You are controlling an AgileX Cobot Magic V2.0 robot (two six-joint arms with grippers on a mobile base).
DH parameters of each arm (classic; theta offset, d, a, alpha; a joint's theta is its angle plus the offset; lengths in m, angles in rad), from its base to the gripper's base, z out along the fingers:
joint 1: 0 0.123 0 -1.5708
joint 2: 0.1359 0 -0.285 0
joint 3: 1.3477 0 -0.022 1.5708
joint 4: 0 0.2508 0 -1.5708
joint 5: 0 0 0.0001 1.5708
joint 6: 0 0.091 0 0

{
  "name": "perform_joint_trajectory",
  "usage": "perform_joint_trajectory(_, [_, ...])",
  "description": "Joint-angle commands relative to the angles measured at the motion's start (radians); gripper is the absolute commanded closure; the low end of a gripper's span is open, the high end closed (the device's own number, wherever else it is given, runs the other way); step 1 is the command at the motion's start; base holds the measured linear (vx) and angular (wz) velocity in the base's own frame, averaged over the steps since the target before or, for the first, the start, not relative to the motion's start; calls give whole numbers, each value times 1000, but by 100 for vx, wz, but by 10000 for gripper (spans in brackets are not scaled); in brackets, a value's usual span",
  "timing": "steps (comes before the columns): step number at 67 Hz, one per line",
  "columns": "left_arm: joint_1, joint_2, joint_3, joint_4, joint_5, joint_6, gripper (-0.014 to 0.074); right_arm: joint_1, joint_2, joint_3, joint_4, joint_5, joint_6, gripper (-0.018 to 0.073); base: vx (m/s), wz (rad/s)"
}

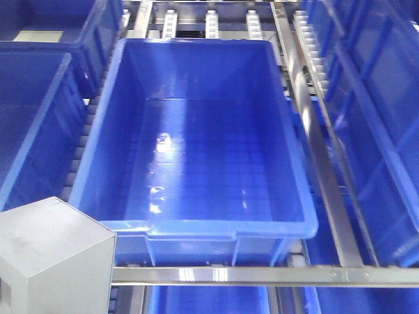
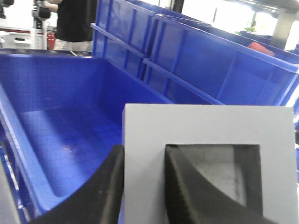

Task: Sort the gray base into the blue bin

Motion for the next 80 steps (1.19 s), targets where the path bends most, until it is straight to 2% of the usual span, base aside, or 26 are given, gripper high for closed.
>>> perform_joint_trajectory(1, [-6, 12, -32, 4, -96, -7, 603, -5, -7, 4, -9, -80, -7, 564, 8, 18])
perform_joint_trajectory(80, [-6, 12, -32, 4, -96, -7, 603, -5, -7, 4, -9, -82, -7, 564, 8, 1])
